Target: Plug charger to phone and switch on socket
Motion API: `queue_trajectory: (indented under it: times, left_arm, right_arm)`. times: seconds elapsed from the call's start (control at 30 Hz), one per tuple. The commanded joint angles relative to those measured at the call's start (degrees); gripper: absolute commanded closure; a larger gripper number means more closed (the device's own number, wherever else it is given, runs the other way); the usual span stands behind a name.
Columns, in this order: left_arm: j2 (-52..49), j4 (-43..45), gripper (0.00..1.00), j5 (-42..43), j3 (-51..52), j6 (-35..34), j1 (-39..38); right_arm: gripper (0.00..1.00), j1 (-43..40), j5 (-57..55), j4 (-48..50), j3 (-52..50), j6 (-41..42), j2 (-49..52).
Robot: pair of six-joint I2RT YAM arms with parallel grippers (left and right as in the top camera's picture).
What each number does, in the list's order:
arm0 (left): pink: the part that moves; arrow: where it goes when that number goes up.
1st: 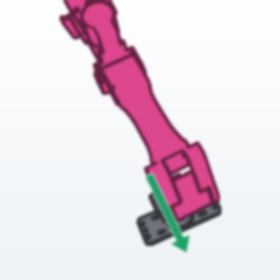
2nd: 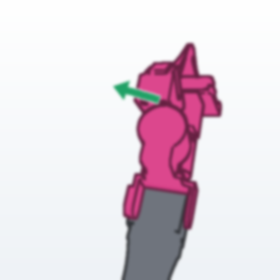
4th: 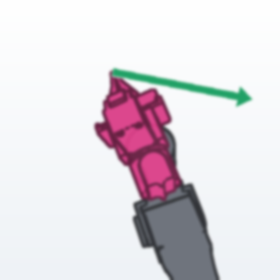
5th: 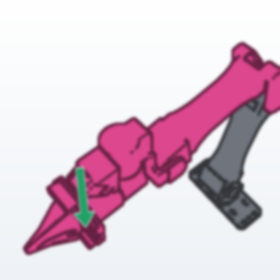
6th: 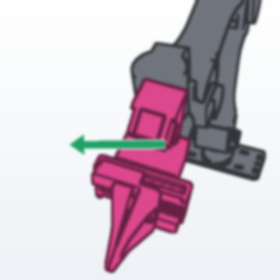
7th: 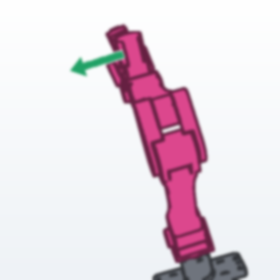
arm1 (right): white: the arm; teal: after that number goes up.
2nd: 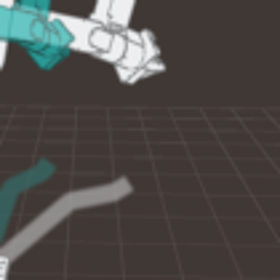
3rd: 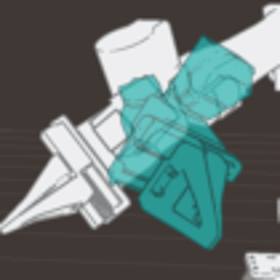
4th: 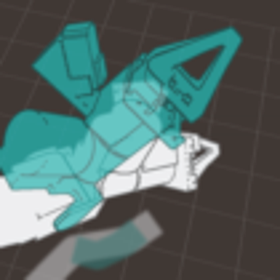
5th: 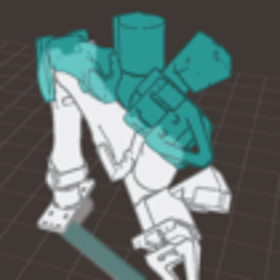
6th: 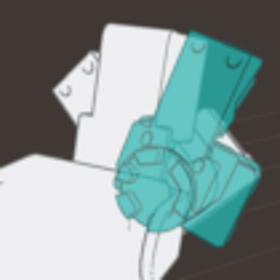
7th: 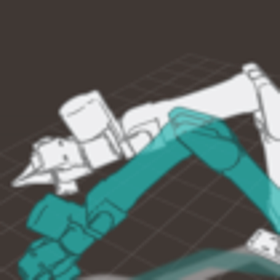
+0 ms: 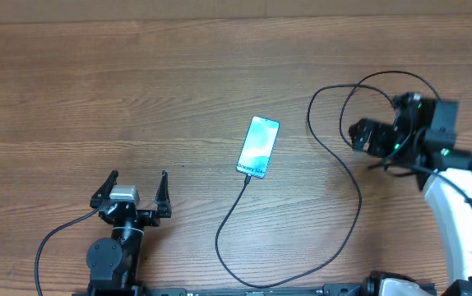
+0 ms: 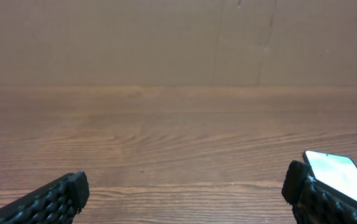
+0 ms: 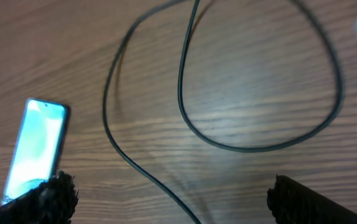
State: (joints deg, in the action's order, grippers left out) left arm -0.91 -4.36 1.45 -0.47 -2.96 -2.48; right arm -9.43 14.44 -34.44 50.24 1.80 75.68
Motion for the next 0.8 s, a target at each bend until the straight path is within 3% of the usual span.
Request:
queue_trajectory:
  times: [0.0,0.37,0.77]
  left_arm:
    - [0.7,-0.1,0.0,0.0,0.2,0.6,0.3]
    - [0.7,-0.1,0.01,0.0,0.2,0.6,0.3]
    - [0.7,-0.1,0.0,0.0,0.2,0.6,0.3]
  right_arm:
    - [0.0,1.6,1.3,4.9,-5.4,-0.3,-2.4]
    - [0.0,13.0,0.2,25.4,-18.3,-0.2,-2.4]
    - [0.0,13.8,-2.9,27.2,-20.3,-0.2,-2.4]
